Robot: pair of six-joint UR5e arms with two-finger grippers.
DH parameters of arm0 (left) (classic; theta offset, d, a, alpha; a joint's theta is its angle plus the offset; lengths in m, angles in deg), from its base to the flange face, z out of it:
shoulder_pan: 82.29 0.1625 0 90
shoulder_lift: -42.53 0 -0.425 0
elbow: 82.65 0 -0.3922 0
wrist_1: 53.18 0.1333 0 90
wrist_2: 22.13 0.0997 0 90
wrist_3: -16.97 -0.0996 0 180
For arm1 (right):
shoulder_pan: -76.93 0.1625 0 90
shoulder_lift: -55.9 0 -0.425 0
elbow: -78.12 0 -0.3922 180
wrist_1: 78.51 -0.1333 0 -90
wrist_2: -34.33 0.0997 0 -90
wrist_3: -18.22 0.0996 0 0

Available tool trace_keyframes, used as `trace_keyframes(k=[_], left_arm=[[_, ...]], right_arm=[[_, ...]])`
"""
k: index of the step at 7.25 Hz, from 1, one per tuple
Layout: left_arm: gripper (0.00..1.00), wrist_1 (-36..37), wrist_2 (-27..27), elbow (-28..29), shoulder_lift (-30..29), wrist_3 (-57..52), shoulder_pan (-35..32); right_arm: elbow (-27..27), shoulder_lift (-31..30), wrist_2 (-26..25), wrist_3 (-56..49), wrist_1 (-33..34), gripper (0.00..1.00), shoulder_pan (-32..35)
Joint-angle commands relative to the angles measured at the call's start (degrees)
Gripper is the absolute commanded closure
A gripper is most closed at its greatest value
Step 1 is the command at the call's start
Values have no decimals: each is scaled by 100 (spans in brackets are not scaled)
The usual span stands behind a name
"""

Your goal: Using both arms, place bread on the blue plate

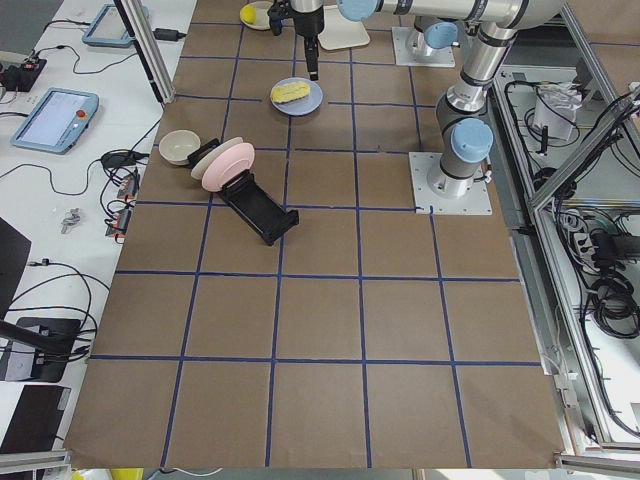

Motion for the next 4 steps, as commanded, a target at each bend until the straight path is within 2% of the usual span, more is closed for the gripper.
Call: trace_keyframes(k=[1, 4], left_arm=[[0, 0, 47, 12, 18, 2, 16], [0, 9, 57, 3, 27, 2, 16]], right_arm=[[-5, -13, 38, 9, 4, 0, 14], [4, -13, 12, 1, -5, 0, 5]])
